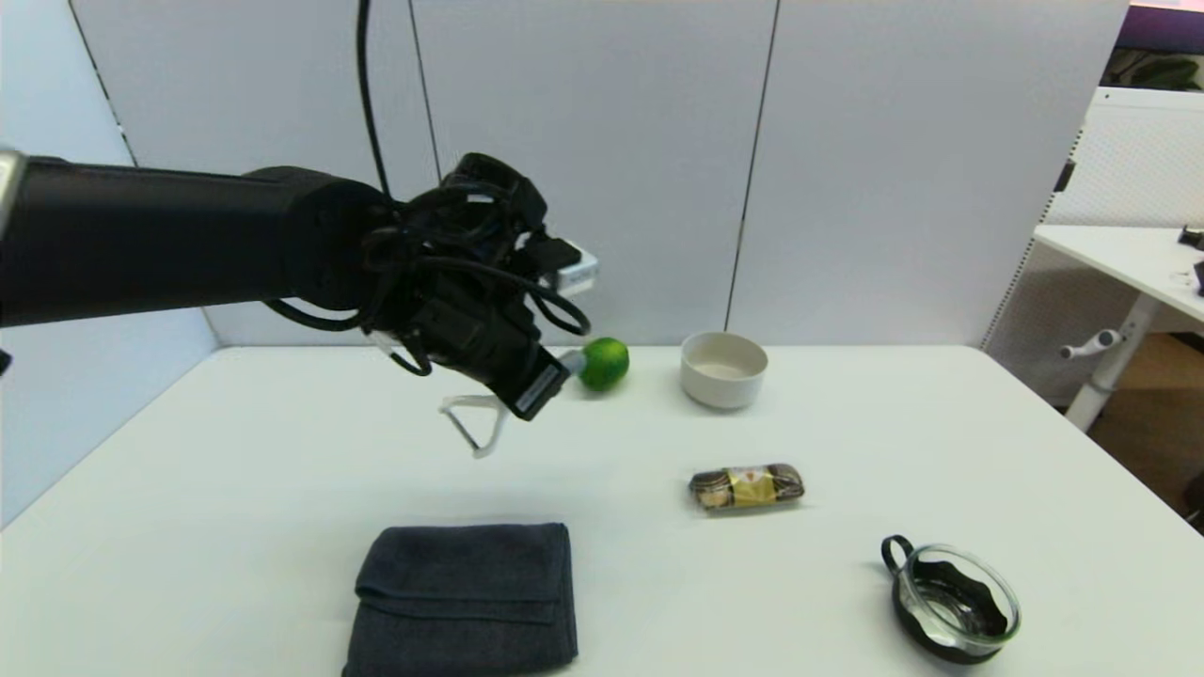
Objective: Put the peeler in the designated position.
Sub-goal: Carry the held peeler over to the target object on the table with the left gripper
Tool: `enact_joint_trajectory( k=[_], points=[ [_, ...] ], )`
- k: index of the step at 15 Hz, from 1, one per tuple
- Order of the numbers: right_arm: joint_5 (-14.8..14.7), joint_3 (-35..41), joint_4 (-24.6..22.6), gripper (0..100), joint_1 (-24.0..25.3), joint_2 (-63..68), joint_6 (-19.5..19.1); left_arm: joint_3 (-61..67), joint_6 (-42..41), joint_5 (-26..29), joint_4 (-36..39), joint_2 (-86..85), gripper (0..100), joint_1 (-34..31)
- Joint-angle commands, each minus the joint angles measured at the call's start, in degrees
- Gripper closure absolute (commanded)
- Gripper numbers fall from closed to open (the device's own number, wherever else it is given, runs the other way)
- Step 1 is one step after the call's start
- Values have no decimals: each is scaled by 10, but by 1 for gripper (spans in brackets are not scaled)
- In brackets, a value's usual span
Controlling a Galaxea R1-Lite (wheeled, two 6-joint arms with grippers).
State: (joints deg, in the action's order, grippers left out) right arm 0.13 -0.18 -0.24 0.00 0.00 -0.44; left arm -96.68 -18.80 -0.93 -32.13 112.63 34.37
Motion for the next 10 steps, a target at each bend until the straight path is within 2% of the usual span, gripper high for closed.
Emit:
enact_joint_trajectory(
  k=[1, 4, 7, 10],
  points=[
    [0, 0, 0, 0, 0, 0, 0, -54, -74, 72, 36, 82, 100, 32],
    [0, 0, 0, 0, 0, 0, 0, -100, -119, 81, 45, 124, 100, 44],
    [0, 0, 0, 0, 0, 1, 0, -148, -123, 165, 45, 166, 100, 62],
    [0, 0, 0, 0, 0, 0, 0, -161, -123, 174, 89, 193, 100, 79]
  ],
)
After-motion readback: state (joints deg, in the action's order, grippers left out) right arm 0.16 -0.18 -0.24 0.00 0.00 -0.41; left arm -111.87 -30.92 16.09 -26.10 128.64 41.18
